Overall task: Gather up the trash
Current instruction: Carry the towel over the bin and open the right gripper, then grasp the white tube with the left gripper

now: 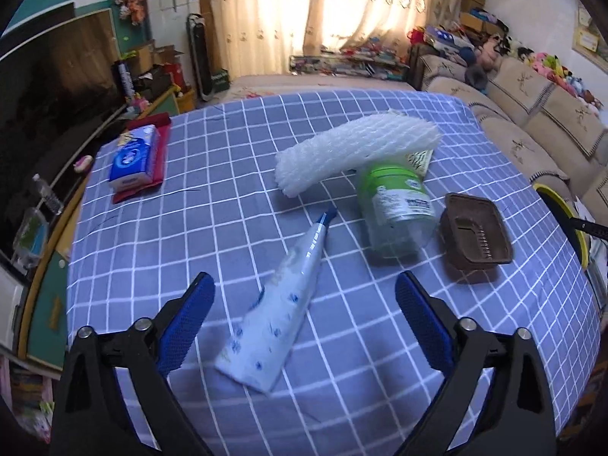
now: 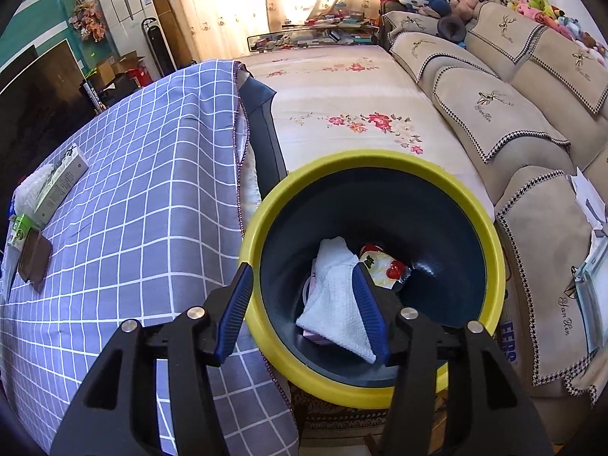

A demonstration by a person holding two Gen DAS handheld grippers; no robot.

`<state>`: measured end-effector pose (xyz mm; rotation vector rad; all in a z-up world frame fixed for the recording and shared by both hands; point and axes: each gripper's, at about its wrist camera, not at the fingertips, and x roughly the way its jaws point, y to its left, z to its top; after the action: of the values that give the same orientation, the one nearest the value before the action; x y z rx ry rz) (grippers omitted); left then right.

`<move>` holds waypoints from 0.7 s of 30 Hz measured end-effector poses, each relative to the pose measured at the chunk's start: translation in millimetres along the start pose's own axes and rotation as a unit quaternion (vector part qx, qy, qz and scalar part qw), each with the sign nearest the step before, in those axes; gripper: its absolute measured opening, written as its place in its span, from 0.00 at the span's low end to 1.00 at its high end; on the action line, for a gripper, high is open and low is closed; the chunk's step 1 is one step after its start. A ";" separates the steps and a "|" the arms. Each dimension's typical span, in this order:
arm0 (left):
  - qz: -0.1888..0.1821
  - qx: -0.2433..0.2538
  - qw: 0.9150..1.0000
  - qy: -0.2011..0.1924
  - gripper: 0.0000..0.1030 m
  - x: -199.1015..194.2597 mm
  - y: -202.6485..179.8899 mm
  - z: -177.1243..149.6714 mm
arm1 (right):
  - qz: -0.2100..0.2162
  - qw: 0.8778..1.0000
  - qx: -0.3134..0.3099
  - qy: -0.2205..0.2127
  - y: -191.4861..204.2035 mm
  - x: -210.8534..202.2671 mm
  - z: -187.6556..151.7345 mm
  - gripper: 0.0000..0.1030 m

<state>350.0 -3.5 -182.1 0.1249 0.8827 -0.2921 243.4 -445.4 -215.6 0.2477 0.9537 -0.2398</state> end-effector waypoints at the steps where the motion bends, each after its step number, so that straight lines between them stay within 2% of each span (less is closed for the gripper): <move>1: -0.003 0.002 1.000 0.005 0.85 5.6 2.7 1.9 | 0.000 1.000 0.000 0.001 0.5 0.4 -0.1 0.51; 5: -0.004 0.015 1.000 0.024 0.78 24.8 9.3 7.1 | -0.001 1.000 -0.004 0.006 6.4 4.6 1.2 0.51; 10: -0.004 0.027 0.999 0.046 0.63 41.5 13.3 5.7 | 0.003 1.000 -0.013 0.012 17.8 11.9 3.8 0.51; 21: -0.007 0.040 0.998 0.043 0.37 32.7 10.7 -4.2 | 0.014 0.999 -0.031 0.017 40.8 16.1 6.5 0.52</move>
<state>369.7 1.1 -210.3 0.2062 0.9579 -0.3367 270.0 -410.4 -221.1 0.2092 0.9883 -0.1806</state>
